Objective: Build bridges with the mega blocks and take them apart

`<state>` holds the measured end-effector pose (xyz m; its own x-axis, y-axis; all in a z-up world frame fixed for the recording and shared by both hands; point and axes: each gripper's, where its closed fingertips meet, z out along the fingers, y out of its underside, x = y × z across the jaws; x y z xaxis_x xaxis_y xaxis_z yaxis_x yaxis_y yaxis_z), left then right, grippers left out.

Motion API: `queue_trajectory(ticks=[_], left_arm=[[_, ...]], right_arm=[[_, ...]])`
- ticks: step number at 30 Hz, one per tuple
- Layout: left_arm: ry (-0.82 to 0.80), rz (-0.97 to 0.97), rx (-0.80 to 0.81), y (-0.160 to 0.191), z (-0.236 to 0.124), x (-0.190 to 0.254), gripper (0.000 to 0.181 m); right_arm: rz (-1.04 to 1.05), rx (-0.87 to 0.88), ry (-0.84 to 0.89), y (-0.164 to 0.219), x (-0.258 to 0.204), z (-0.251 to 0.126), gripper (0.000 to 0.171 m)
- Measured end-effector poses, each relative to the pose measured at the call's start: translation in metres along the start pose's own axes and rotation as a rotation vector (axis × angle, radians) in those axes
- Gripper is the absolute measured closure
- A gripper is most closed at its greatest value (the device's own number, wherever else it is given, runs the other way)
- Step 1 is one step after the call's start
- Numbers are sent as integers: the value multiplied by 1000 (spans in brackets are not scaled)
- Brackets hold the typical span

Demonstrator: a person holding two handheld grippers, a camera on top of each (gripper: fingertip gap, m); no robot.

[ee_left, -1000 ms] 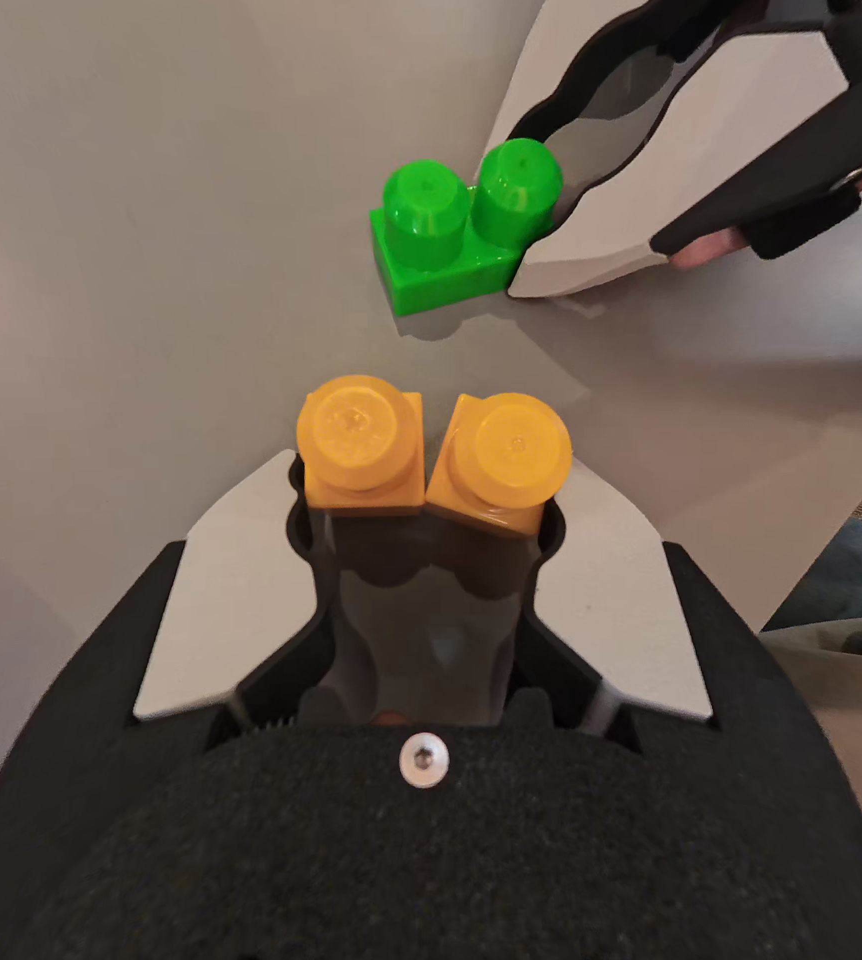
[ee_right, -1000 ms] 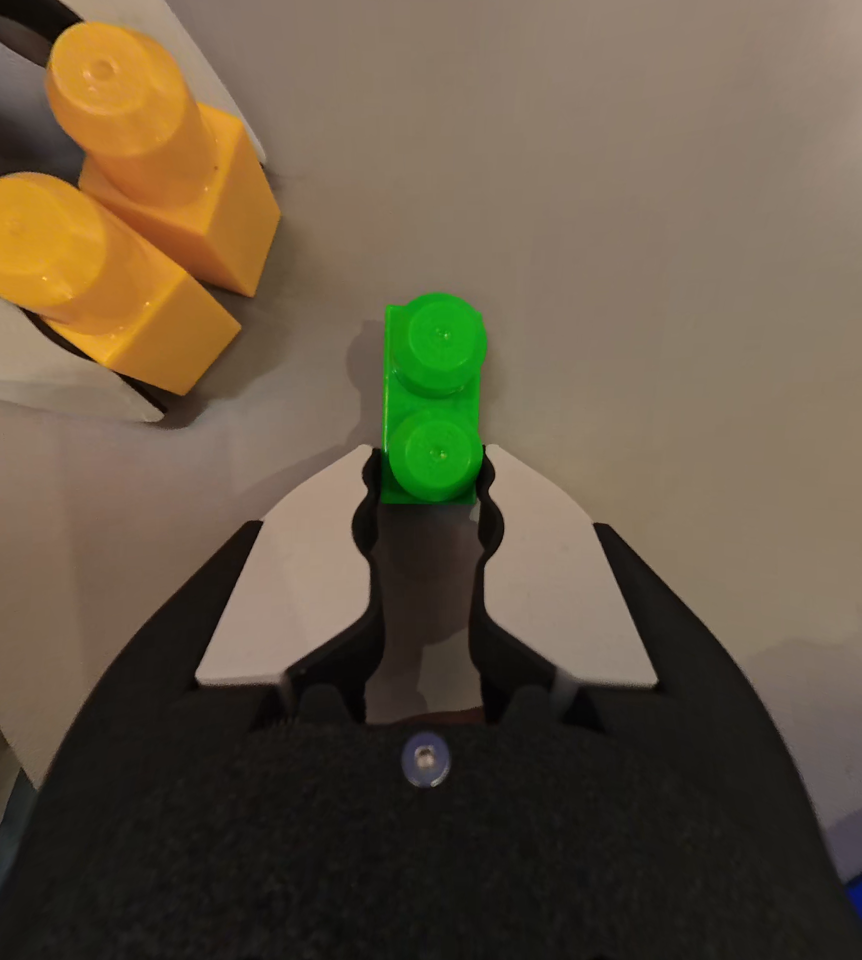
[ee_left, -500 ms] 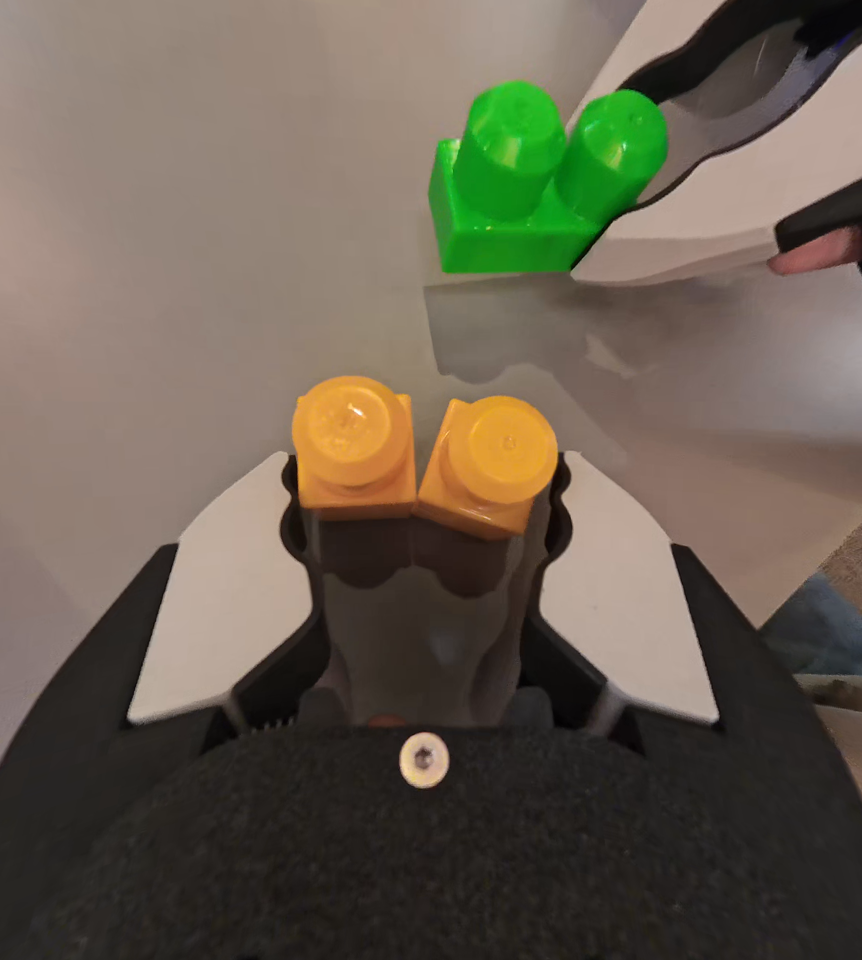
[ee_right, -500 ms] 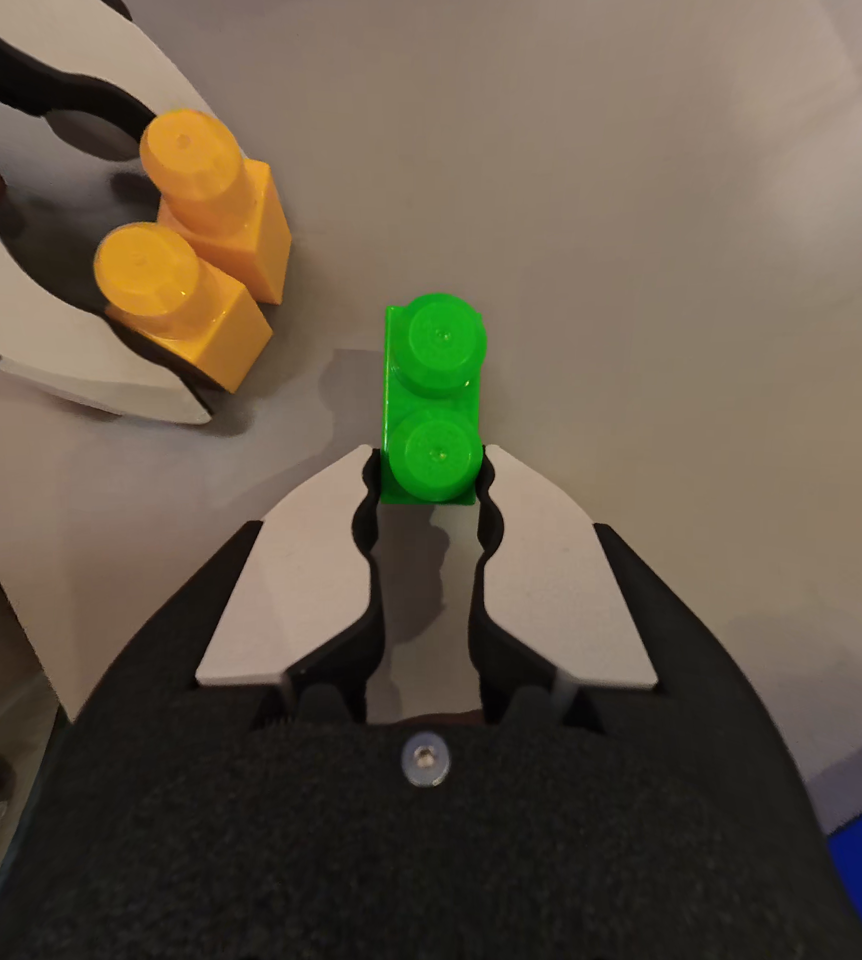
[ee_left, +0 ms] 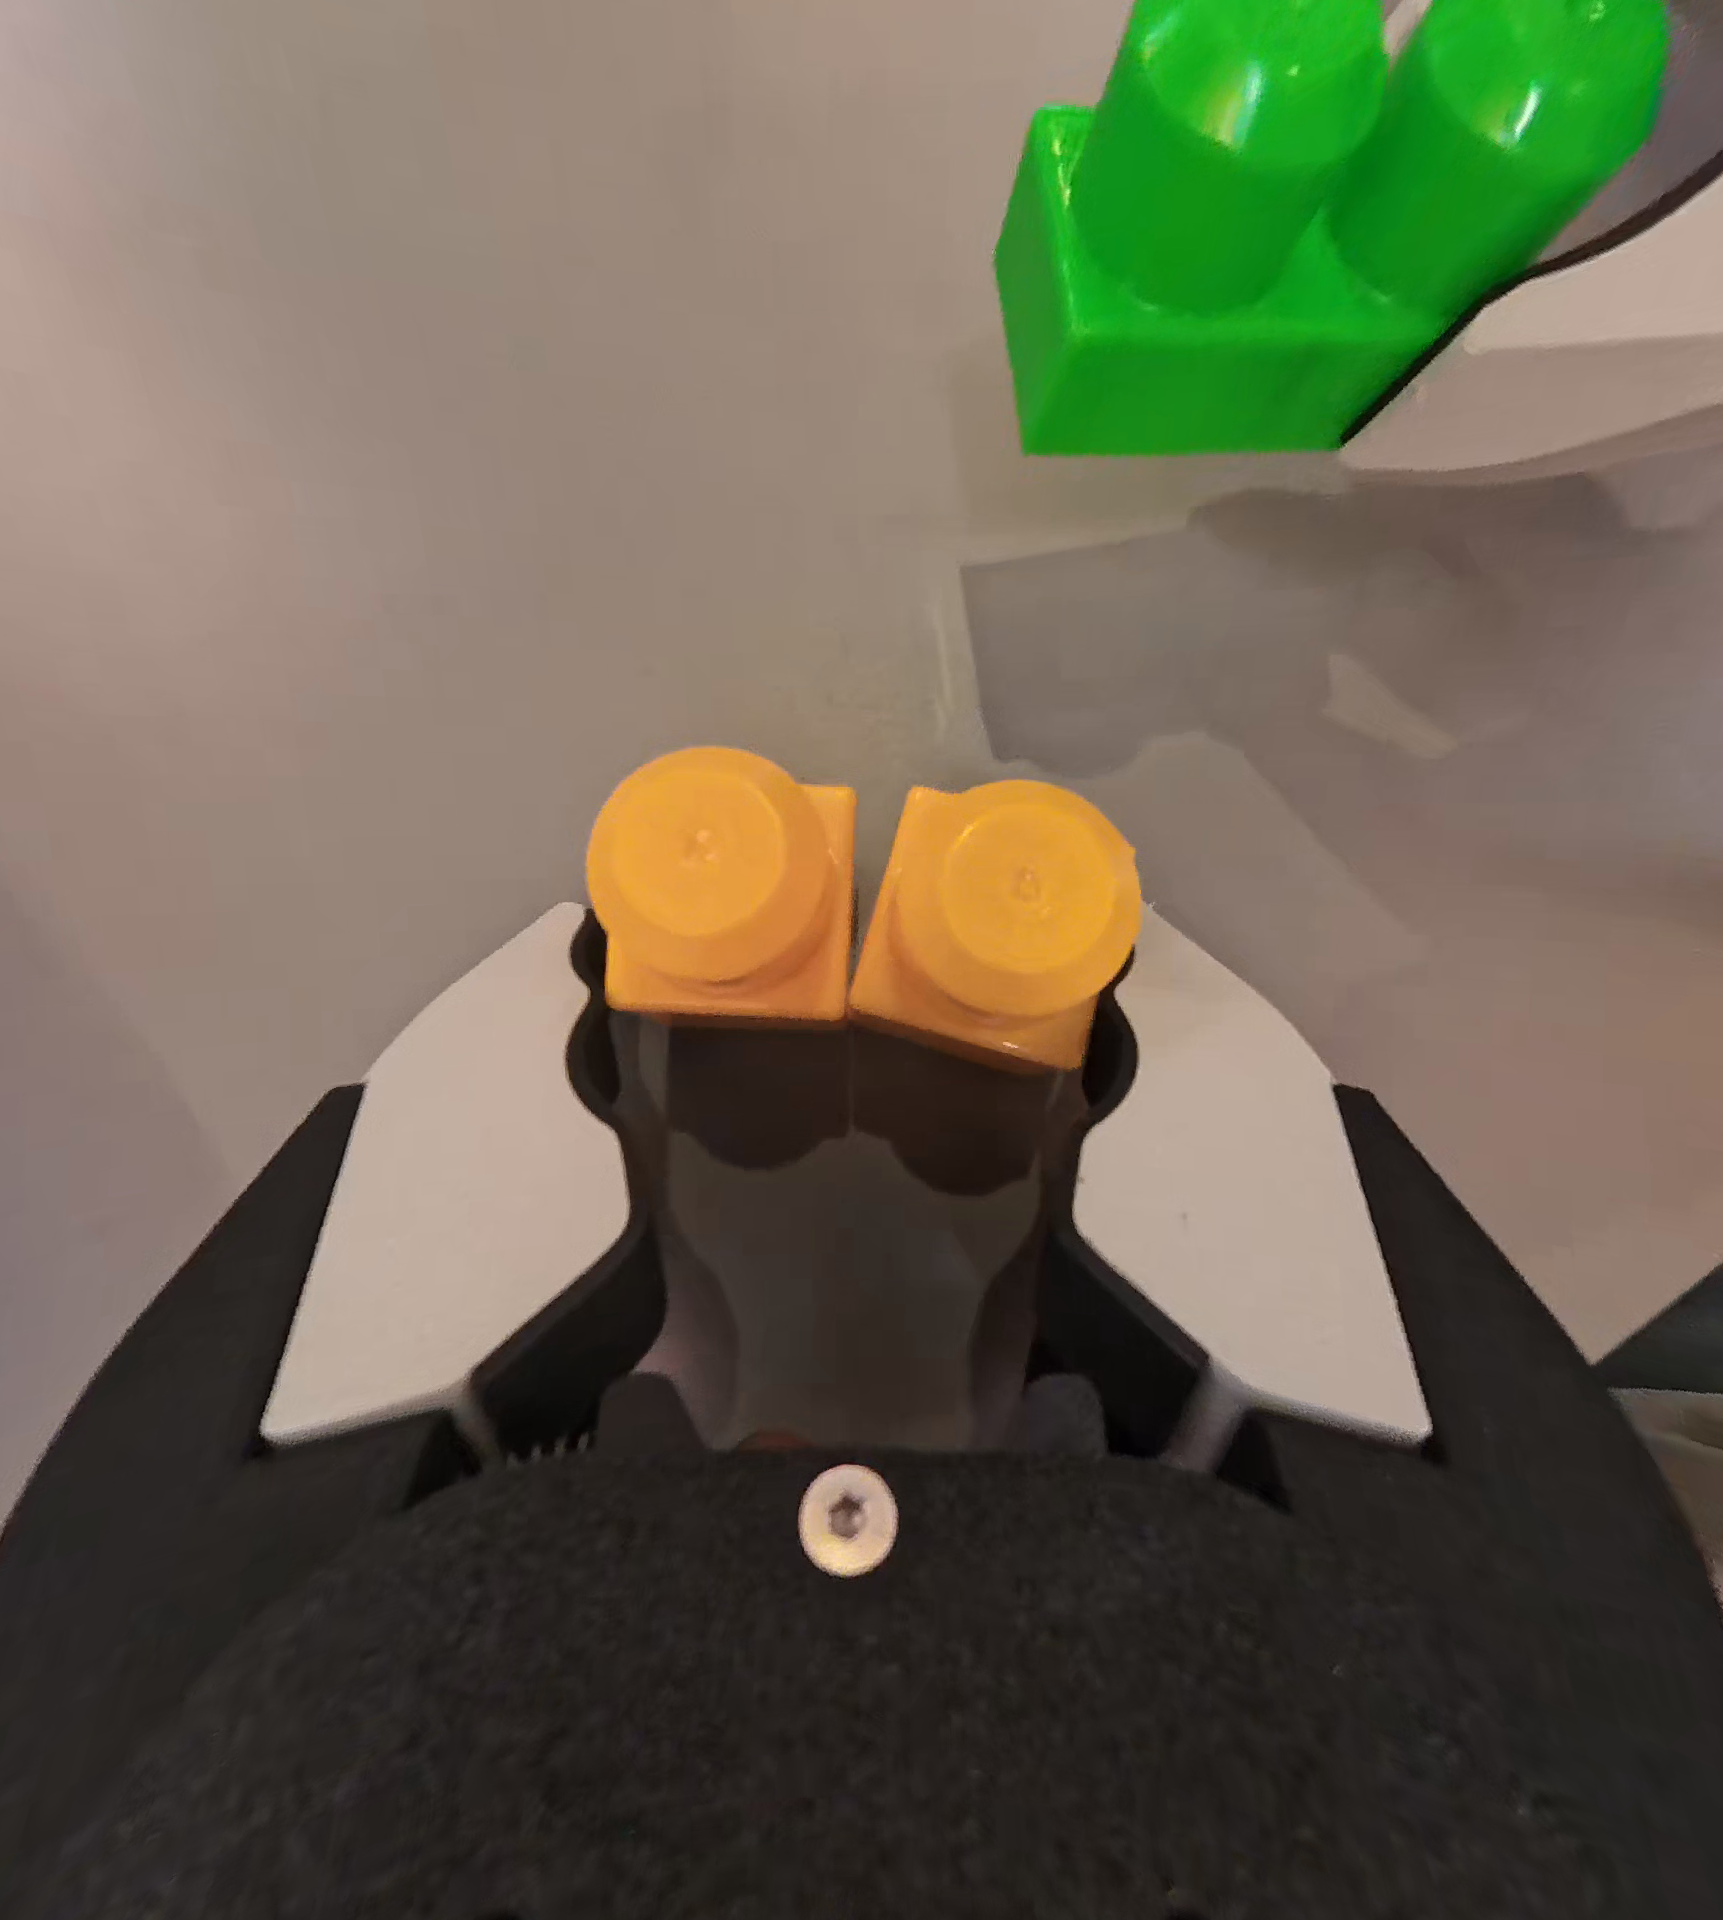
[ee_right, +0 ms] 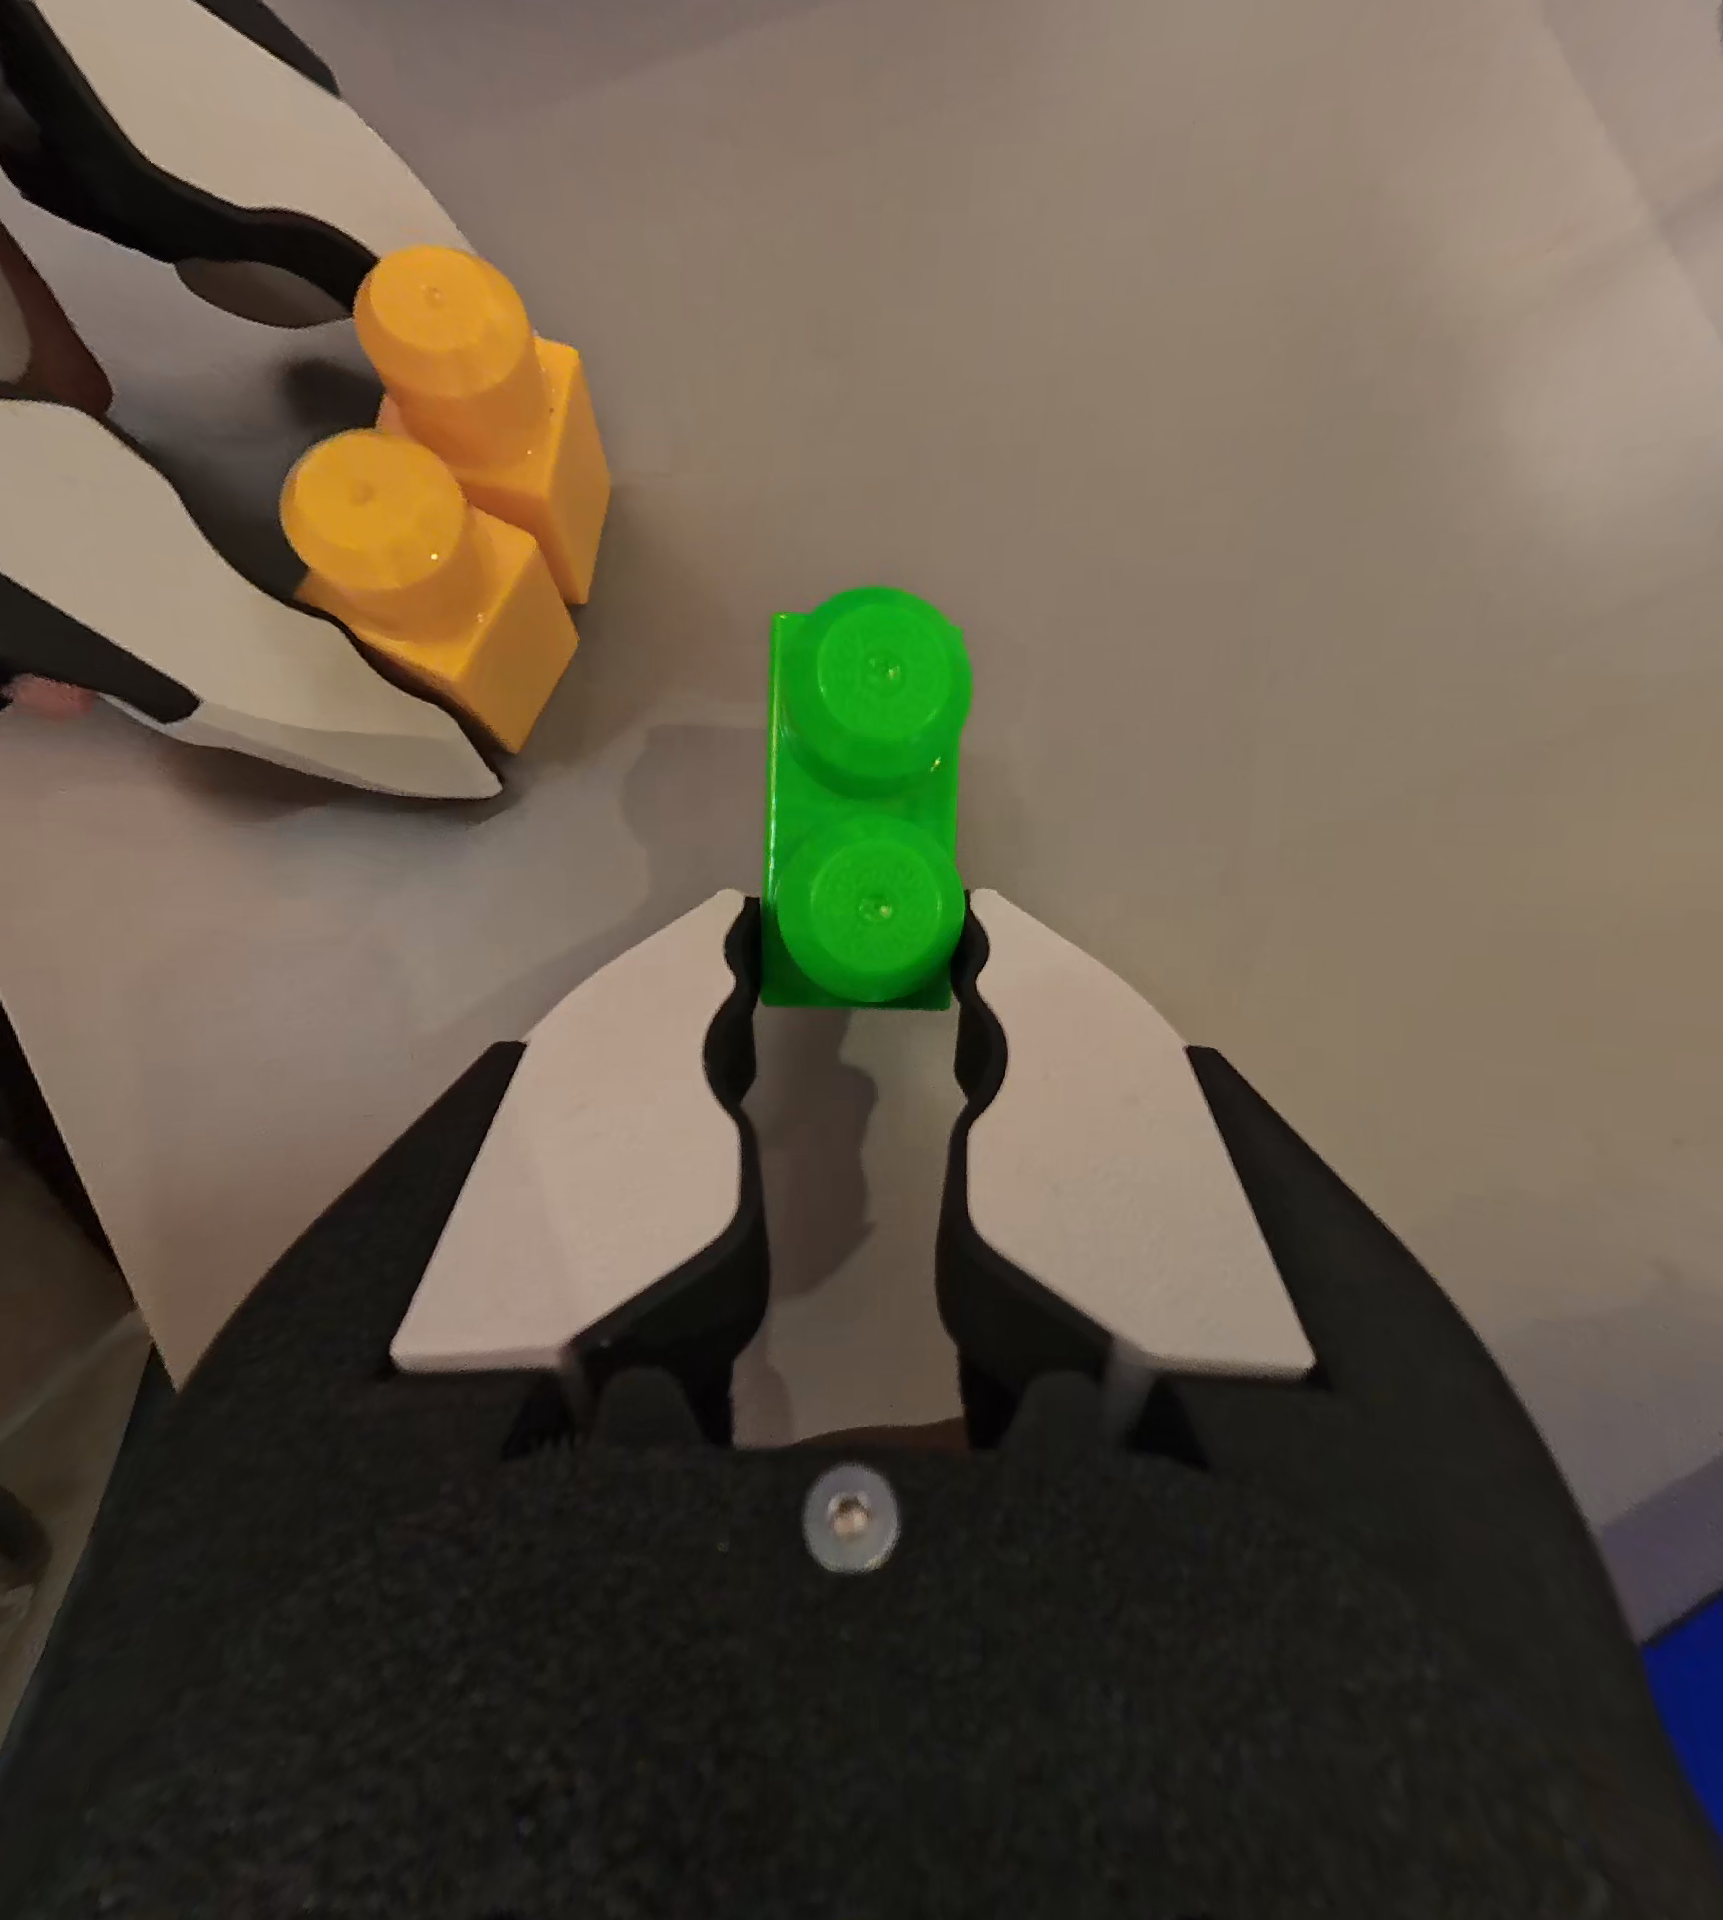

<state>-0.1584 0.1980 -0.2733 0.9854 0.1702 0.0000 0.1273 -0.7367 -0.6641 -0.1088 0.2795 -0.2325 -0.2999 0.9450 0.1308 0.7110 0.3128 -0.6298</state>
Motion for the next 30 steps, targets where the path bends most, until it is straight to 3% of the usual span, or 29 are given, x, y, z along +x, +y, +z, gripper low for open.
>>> queue_trajectory(ticks=[16, 25, 30], left_arm=[[38, 32, 61, -11, 0, 4, 97], [-57, 147, 222, -53, -15, 4, 97], [-67, 204, 237, -57, -9, 16, 97]], right_arm=[[50, 73, 3, -11, -1, -16, 136], [238, 302, -122, -45, -27, -50, 136], [249, 302, 20, -61, -36, -61, 136]])
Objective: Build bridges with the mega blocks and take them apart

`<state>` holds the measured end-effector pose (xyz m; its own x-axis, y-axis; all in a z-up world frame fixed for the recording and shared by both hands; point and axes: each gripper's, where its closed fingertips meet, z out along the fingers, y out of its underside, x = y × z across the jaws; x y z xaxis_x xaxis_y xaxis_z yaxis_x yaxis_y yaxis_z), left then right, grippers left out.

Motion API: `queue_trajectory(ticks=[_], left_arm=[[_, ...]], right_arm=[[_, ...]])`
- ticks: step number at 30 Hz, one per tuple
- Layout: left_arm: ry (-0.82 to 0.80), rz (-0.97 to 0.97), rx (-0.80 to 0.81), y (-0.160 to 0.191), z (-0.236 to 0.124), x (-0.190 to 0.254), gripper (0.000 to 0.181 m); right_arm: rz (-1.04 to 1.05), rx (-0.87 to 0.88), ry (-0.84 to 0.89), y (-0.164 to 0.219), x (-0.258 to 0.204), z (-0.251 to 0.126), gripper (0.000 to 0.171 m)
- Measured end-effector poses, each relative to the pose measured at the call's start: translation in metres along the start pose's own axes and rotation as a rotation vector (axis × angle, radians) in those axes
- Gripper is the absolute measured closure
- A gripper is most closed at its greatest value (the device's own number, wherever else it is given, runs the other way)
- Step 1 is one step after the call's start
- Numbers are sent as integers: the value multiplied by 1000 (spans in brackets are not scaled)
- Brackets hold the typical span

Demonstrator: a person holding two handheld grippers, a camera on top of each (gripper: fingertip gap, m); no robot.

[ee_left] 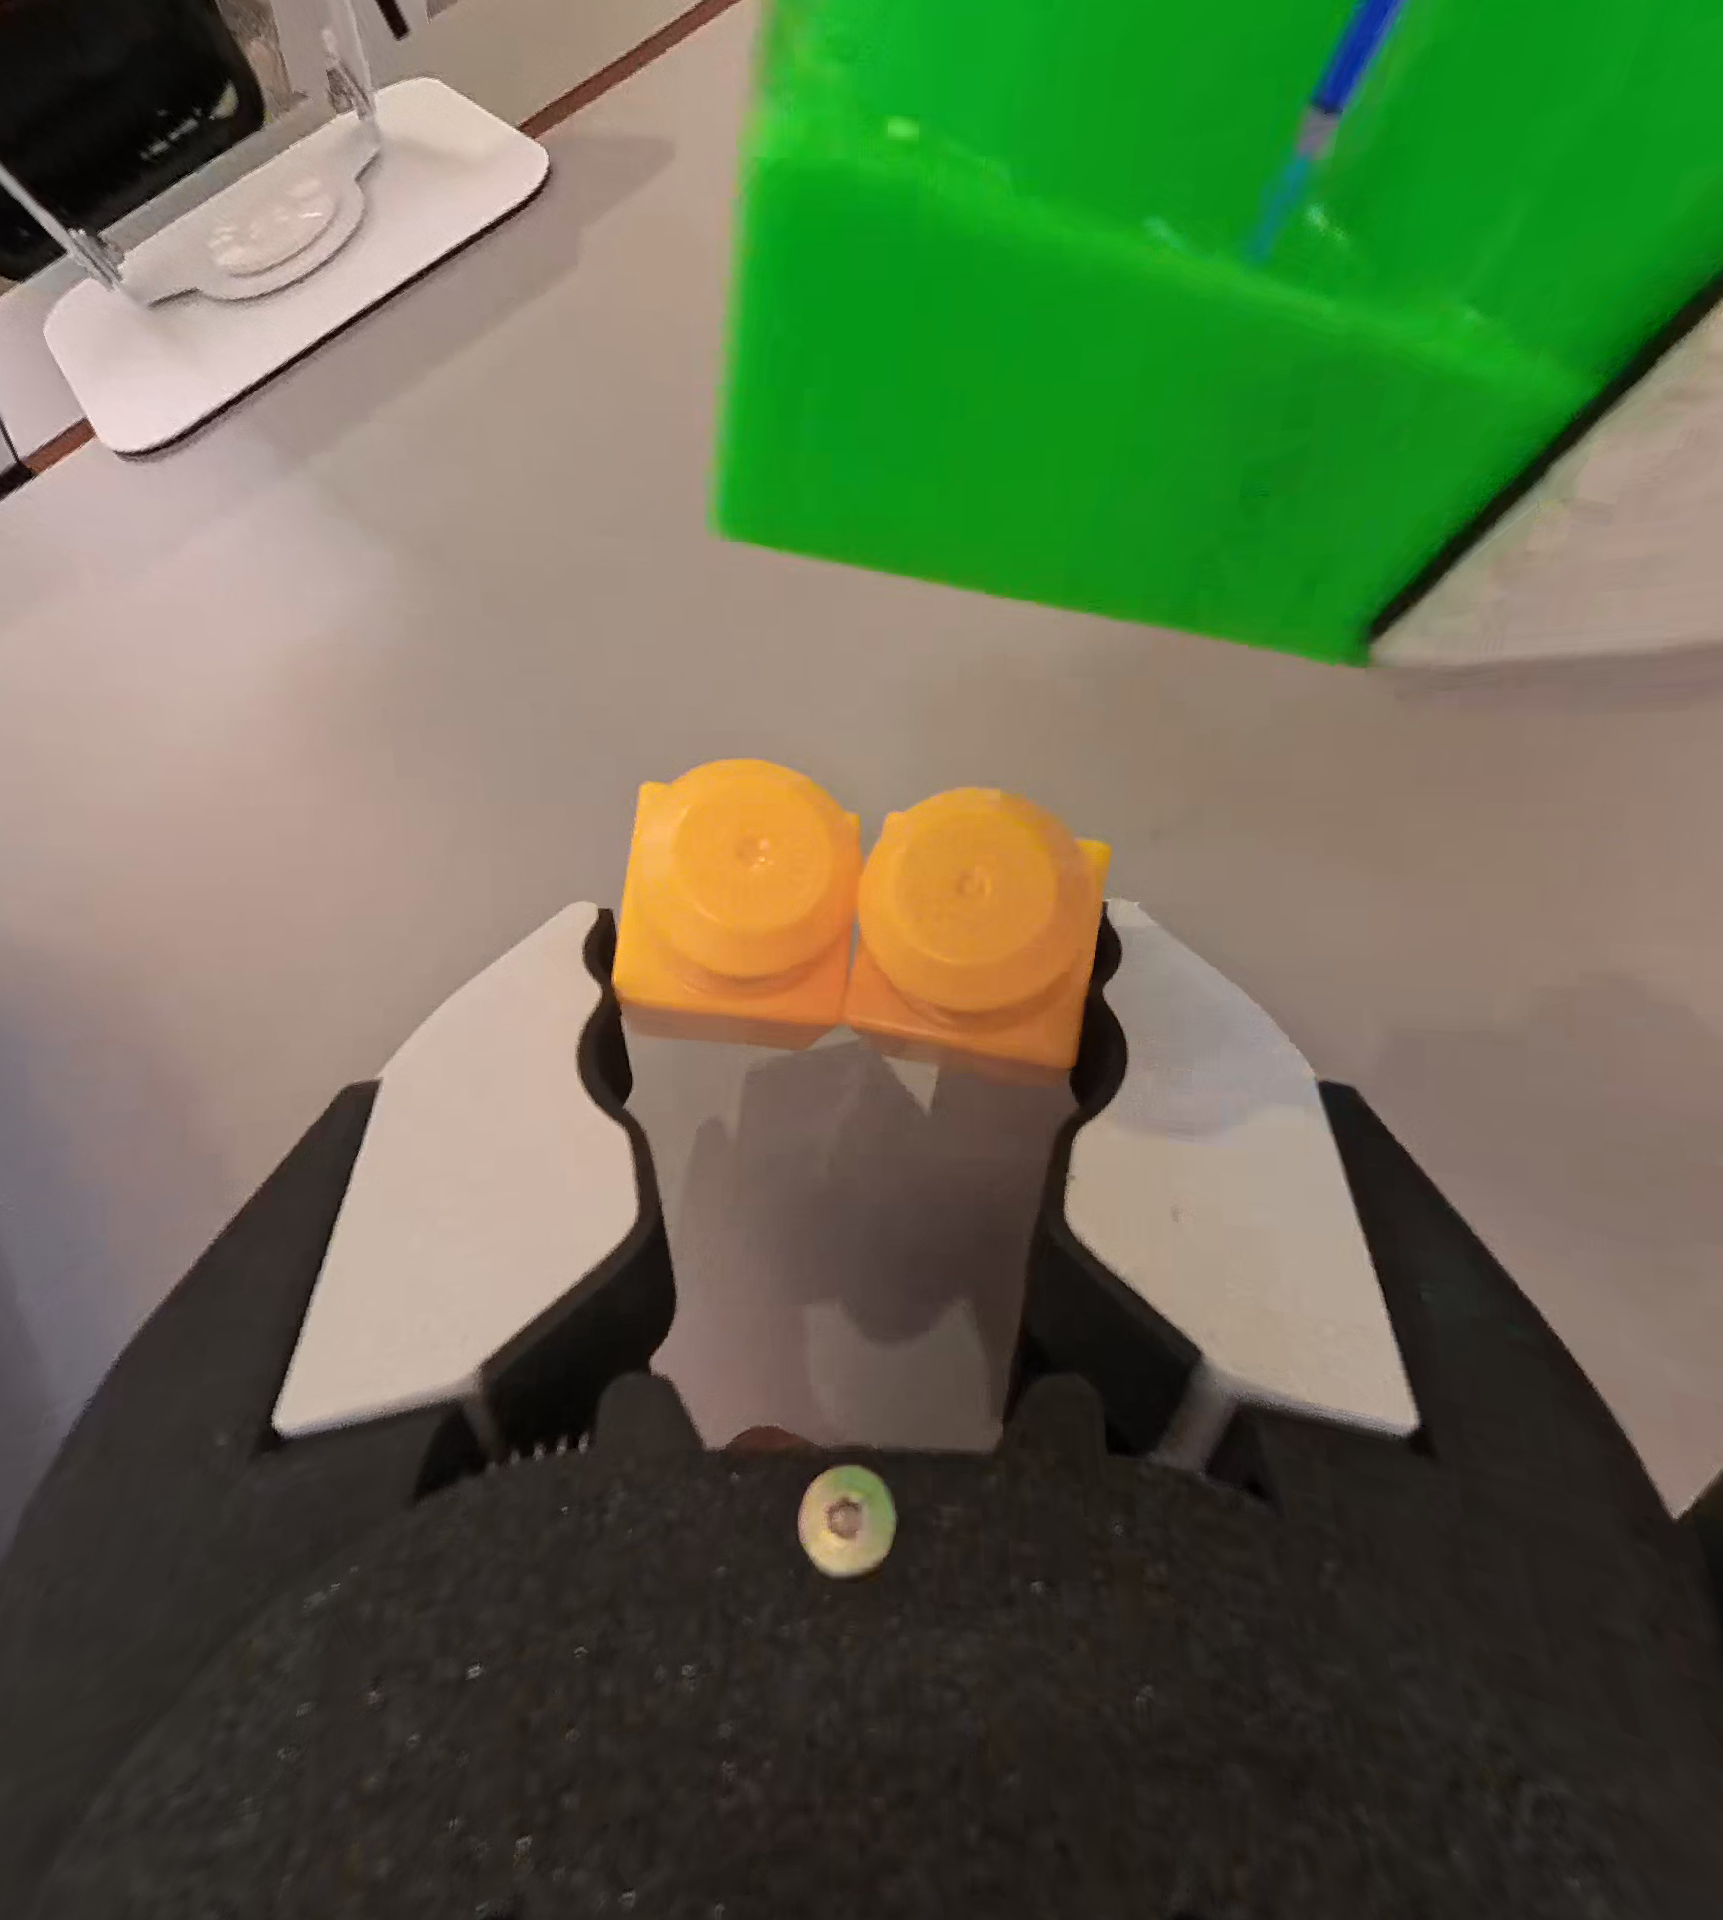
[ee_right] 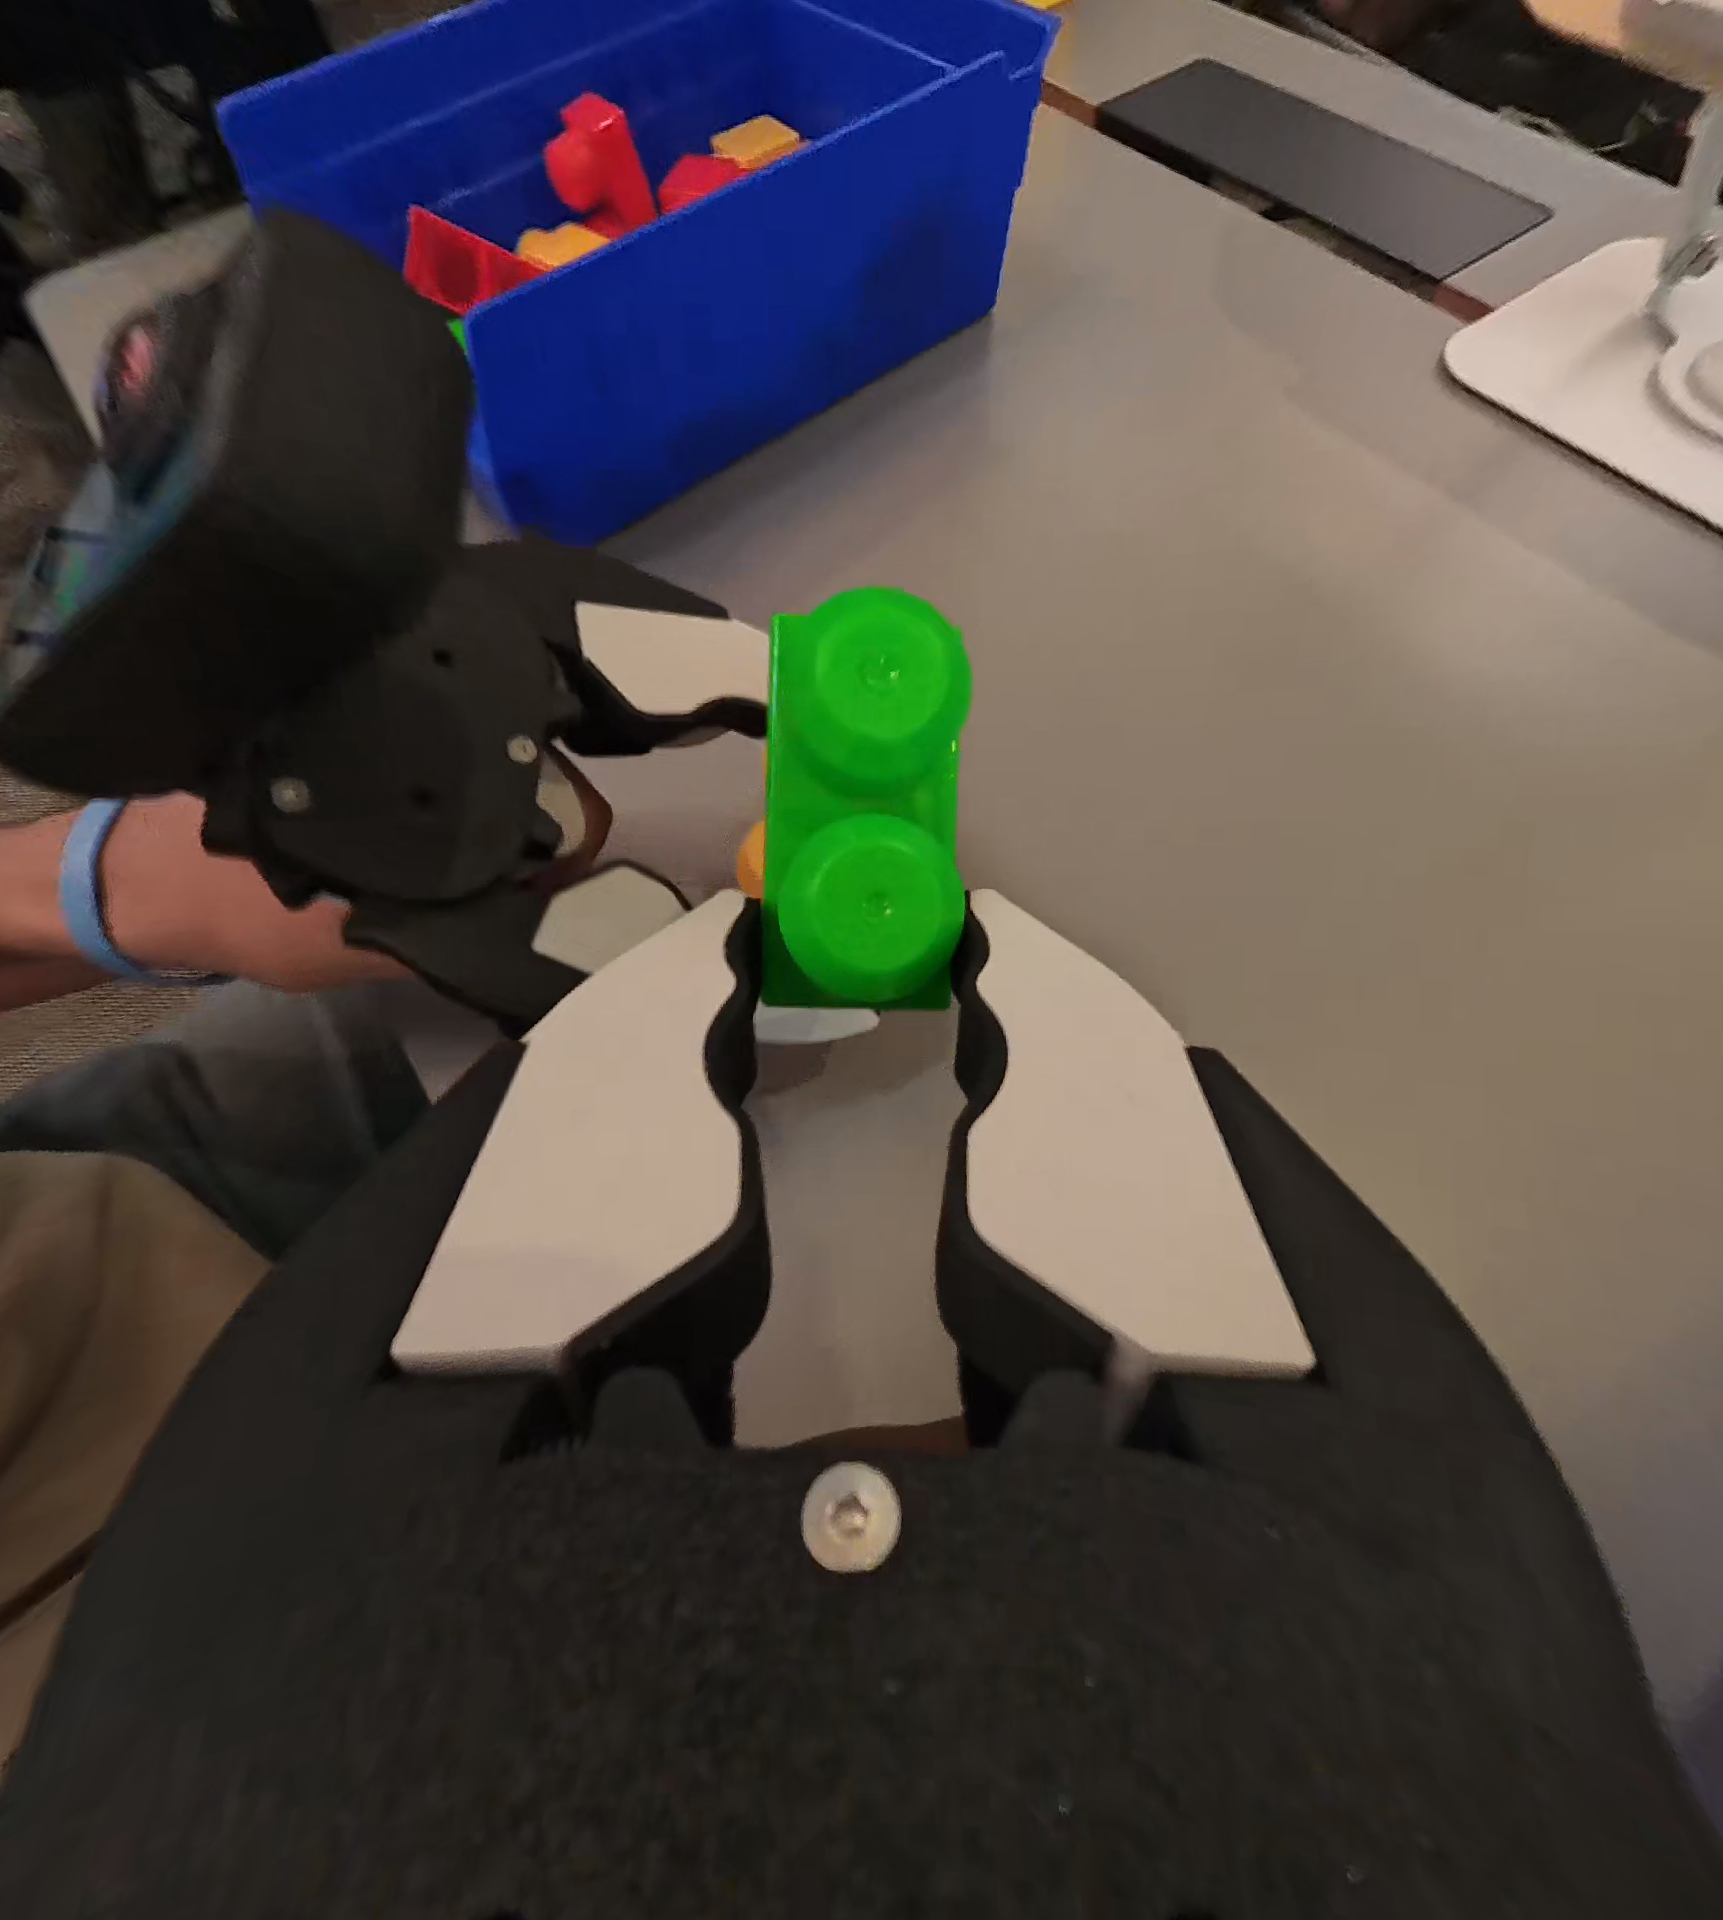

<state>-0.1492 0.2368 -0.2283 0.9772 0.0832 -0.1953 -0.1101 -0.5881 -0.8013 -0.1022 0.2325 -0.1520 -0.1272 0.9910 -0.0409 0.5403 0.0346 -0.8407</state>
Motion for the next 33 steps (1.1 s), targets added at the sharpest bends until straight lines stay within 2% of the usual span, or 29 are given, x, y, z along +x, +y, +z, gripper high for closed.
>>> queue_trajectory(ticks=[6, 16, 29, 33], left_arm=[[87, -56, 1, 1, 4, 15, 97], [29, -14, 10, 0, -1, 8, 98], [80, -33, 0, 4, -1, 11, 98], [95, -35, -4, 6, -1, 13, 98]], right_arm=[[12, -122, 43, 10, -12, 18, 136], [52, -227, 81, 18, -13, 34, 136], [66, -277, 24, 23, -21, 36, 135], [94, -277, -29, 23, -24, 34, 127]])
